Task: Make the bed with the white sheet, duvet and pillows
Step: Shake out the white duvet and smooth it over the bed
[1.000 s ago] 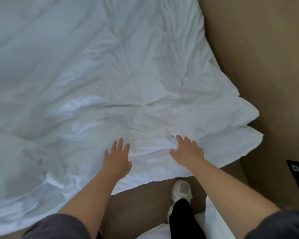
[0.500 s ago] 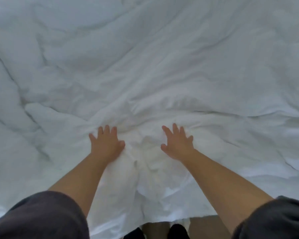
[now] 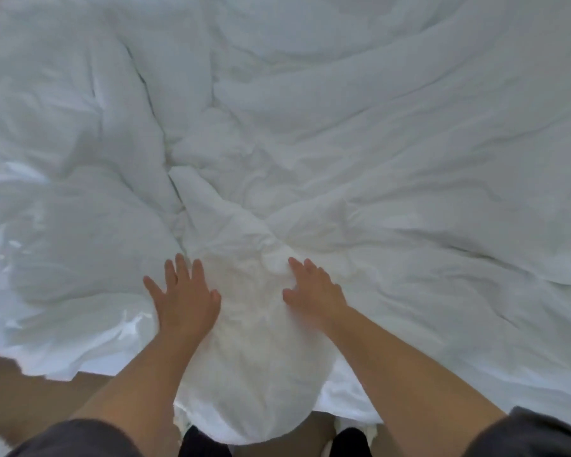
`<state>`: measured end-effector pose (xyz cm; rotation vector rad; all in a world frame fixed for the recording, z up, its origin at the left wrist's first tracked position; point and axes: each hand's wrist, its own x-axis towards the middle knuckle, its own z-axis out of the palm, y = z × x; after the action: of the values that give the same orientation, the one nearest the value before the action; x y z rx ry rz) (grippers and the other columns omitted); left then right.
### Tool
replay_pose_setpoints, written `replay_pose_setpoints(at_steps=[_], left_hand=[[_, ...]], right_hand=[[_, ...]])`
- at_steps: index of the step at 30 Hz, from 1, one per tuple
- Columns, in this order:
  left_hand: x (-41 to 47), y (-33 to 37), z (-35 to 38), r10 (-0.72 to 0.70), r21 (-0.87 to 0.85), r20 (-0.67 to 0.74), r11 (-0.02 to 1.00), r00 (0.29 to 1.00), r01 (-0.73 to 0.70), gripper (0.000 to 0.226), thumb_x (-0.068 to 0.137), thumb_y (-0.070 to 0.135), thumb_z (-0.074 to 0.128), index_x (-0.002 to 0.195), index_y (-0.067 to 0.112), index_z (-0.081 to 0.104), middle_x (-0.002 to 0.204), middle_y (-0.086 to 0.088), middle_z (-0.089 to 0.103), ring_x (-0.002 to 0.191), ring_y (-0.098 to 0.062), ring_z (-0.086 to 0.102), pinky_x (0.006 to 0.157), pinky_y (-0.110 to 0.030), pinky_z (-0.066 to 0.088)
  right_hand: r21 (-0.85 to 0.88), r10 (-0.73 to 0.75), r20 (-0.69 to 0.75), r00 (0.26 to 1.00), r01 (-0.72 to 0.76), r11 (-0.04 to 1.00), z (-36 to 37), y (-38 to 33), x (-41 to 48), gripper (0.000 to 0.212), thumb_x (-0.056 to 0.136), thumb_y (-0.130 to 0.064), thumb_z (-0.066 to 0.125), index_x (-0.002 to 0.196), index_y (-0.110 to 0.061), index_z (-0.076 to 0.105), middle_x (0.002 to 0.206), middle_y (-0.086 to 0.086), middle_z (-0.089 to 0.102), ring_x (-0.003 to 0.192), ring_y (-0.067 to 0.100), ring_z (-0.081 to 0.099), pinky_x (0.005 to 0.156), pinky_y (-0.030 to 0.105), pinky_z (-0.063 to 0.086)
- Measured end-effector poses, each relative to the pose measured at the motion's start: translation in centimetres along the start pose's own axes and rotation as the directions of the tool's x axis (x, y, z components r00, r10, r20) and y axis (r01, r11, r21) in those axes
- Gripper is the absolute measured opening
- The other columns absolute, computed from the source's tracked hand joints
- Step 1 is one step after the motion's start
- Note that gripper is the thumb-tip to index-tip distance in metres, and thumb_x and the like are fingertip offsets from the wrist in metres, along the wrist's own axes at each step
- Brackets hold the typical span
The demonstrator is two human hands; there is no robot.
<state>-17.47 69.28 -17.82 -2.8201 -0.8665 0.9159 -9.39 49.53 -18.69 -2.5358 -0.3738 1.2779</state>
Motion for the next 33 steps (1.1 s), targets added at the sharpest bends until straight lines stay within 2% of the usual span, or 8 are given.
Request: replay_pose_setpoints(at_steps=[9,14,17,20,24,27,30,33], left_hand=[[11.0,-20.5,-3.1,-0.344,-0.259,-0.087,0.914,0.935,0.313,0.094,0.083,0.059,0.059,0.153,0.017,0.012,0.16,-0.018,0.005,0.146,-0.038,0.007,0.11,-0.069,0.012],[13.2,-22.5,0.3,-0.049,-0.533,0.169,0.835,0.984,0.133,0.074,0.084,0.051,0.065,0.142,0.011,0.042,0.139,-0.023,0.043,0.126,-0.04,0.045,0.105,-0.046,0.038],[12.6,-21.6,0.6,0.076,-0.762,0.32,0.613,0.944,0.209,0.039,0.096,0.036,0.056,0.123,0.009,0.061,0.127,-0.016,0.057,0.11,-0.027,0.054,0.092,-0.035,0.038],[13.7,-24.7,0.6,-0.313,-0.849,0.238,0.394,0.919,0.353,0.024,0.09,0.026,0.058,0.102,0.006,0.066,0.104,-0.02,0.063,0.101,-0.035,0.059,0.084,-0.042,0.044],[16.4,-29.3,3.7,-0.634,-0.683,0.502,0.125,0.587,0.719,0.11,0.066,0.052,0.082,0.145,0.005,0.021,0.146,-0.022,0.028,0.132,-0.042,0.034,0.107,-0.052,0.031],[17.5,-29.7,6.7,-0.241,-0.718,0.695,-0.179,0.677,0.673,0.133,0.031,0.063,0.09,0.142,0.011,0.039,0.14,-0.014,0.05,0.118,-0.033,0.055,0.1,-0.05,0.045],[16.9,-28.8,6.5,-0.211,-0.844,0.536,-0.159,0.817,0.512,0.068,0.054,0.04,0.084,0.112,0.01,0.065,0.109,-0.013,0.069,0.095,-0.028,0.065,0.09,-0.042,0.053],[16.7,-30.1,2.5,-0.363,-0.892,0.287,0.237,0.886,0.386,0.049,0.068,0.034,0.065,0.105,0.001,0.065,0.106,-0.023,0.067,0.097,-0.036,0.064,0.087,-0.043,0.052]], right_hand=[[-0.045,0.089,-0.053,0.995,-0.091,0.995,4.5,-14.1,3.6,0.074,0.096,-0.05,0.044,0.154,-0.033,0.002,0.162,0.015,0.001,0.149,0.032,0.003,0.116,0.057,0.012],[0.135,0.13,-0.03,0.991,-0.125,0.983,8.5,-22.4,7.3,0.076,0.095,-0.052,0.047,0.154,-0.038,0.002,0.162,0.014,-0.001,0.149,0.033,0.007,0.115,0.055,0.021],[0.216,0.025,-0.011,1.0,-0.022,0.976,10.1,-26.3,7.8,0.075,0.093,-0.051,0.052,0.153,-0.039,0.008,0.157,0.009,0.02,0.144,0.031,0.025,0.113,0.05,0.029],[0.203,0.008,0.0,1.0,-0.007,0.979,10.6,-27.9,7.8,0.075,0.092,-0.05,0.055,0.152,-0.041,0.01,0.152,0.009,0.027,0.137,0.032,0.035,0.109,0.049,0.035],[0.151,0.042,0.014,0.999,-0.043,0.988,10.0,-28.3,9.9,0.082,0.09,-0.044,0.06,0.153,-0.036,0.009,0.146,0.01,0.036,0.132,0.032,0.042,0.106,0.044,0.039],[0.141,0.065,0.042,0.997,-0.071,0.987,10.9,-28.8,11.2,0.085,0.091,-0.04,0.058,0.155,-0.031,0.003,0.14,0.013,0.043,0.127,0.031,0.047,0.103,0.04,0.041],[0.127,0.099,-0.026,0.995,-0.095,0.987,11.1,-29.3,10.8,0.067,0.098,-0.027,0.041,0.155,-0.026,0.006,0.136,0.014,0.048,0.123,0.033,0.05,0.101,0.04,0.042],[0.119,0.076,-0.127,0.989,-0.061,0.991,10.3,-30.5,9.6,0.054,0.098,-0.015,0.036,0.151,-0.018,0.025,0.129,0.016,0.054,0.119,0.033,0.052,0.093,0.036,0.041]])
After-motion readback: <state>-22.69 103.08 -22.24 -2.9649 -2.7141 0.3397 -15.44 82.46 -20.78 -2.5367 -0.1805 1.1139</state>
